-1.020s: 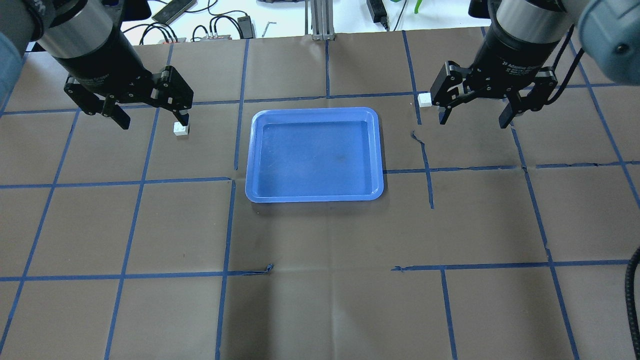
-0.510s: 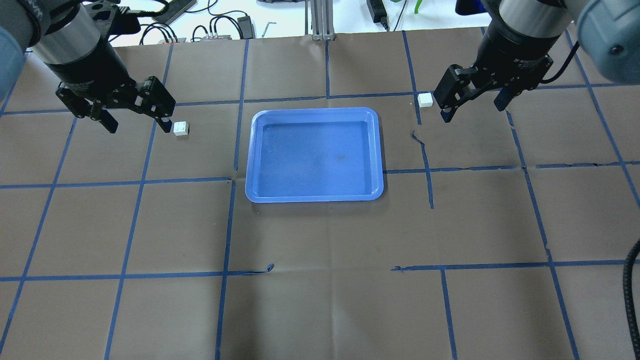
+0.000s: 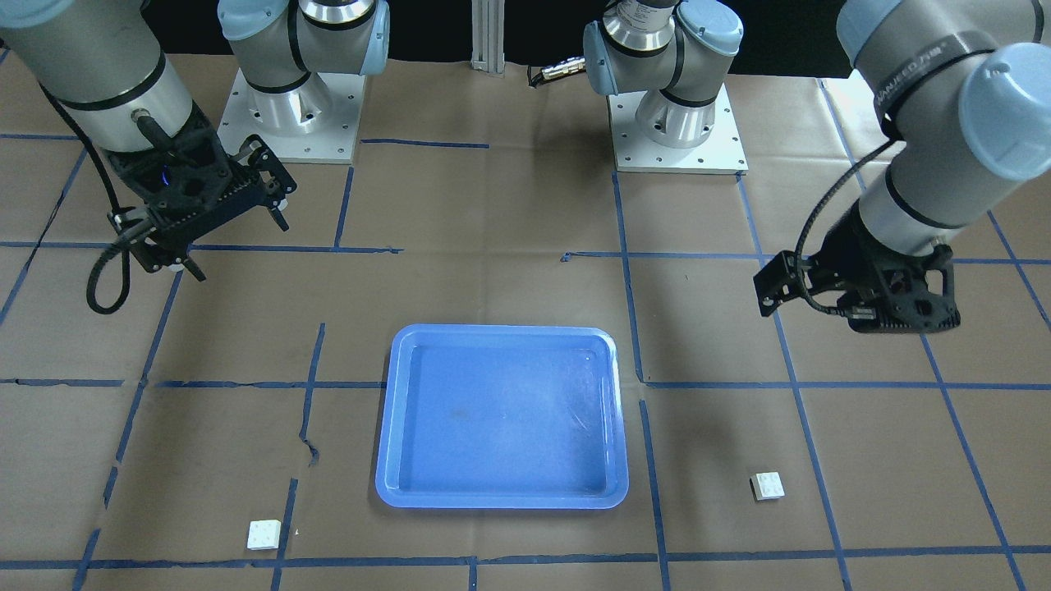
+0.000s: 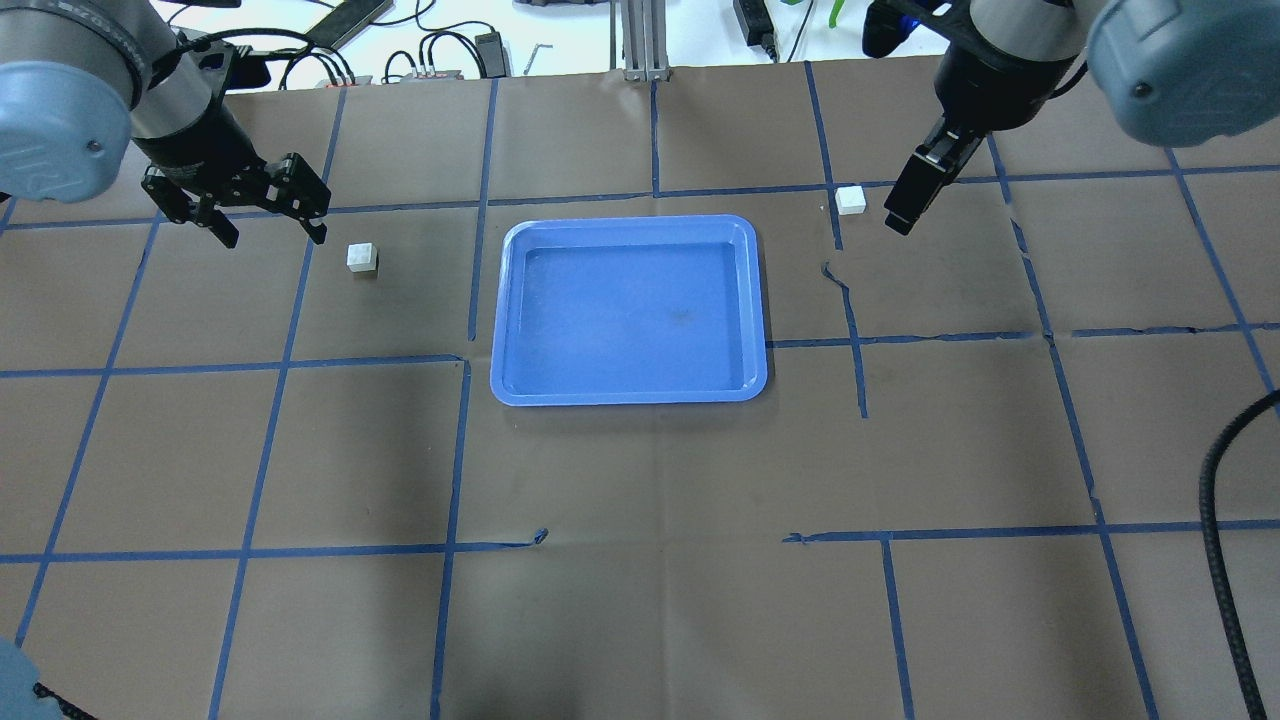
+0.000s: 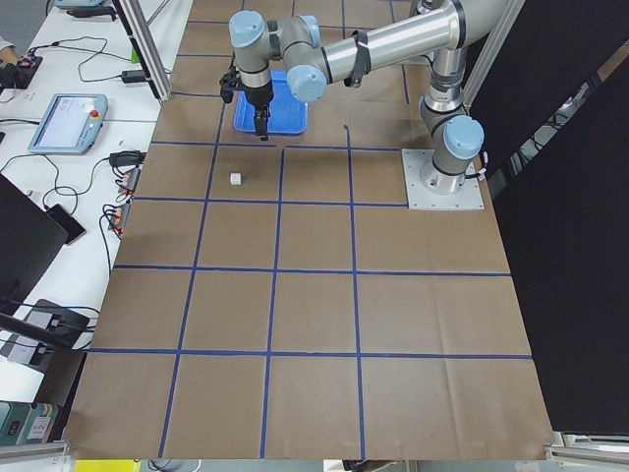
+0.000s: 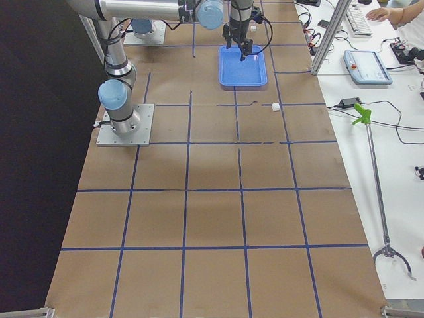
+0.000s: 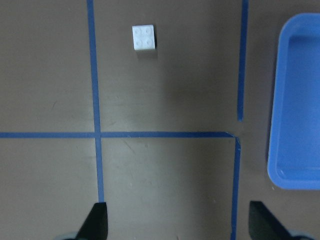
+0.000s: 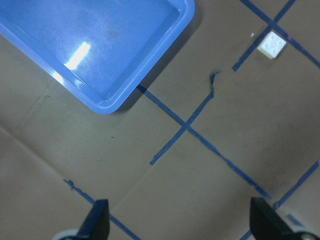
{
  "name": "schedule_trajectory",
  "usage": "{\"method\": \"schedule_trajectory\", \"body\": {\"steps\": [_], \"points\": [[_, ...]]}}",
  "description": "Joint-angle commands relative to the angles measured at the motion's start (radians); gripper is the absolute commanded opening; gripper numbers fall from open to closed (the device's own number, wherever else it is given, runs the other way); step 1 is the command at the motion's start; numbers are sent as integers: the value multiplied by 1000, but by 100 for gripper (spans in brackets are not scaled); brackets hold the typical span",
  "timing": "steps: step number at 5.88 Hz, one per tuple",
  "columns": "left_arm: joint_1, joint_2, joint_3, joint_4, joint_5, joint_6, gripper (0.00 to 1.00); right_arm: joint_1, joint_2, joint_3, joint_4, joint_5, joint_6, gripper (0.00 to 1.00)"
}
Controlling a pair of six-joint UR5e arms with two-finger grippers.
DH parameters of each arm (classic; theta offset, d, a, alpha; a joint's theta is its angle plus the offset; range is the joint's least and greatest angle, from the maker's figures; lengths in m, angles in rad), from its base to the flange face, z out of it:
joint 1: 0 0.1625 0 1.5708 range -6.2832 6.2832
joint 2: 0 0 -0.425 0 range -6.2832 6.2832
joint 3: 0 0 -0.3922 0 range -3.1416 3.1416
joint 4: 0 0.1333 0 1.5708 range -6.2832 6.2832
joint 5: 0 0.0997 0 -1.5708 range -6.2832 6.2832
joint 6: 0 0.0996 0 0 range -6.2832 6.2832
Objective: Assemble white blocks and place on blue tray
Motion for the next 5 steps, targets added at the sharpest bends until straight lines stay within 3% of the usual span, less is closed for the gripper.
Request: {"method": "schedule_trajectory", "body": {"steps": [1,3,4,5], "points": [[8,-129,-51,231,-8,-8,99,-9,164,-153,-35,-5,-363,99],[8,-246,-90,427,-8,-14,99,-44,427,-438,-13,7,-544,99],[8,-316,-85,523,-5,-14,99,-75,491,-496,-14,65,-646,100],[8,-344,-82,576,-6,-16,99,-130,534,-493,-14,202,-694,100]]}}
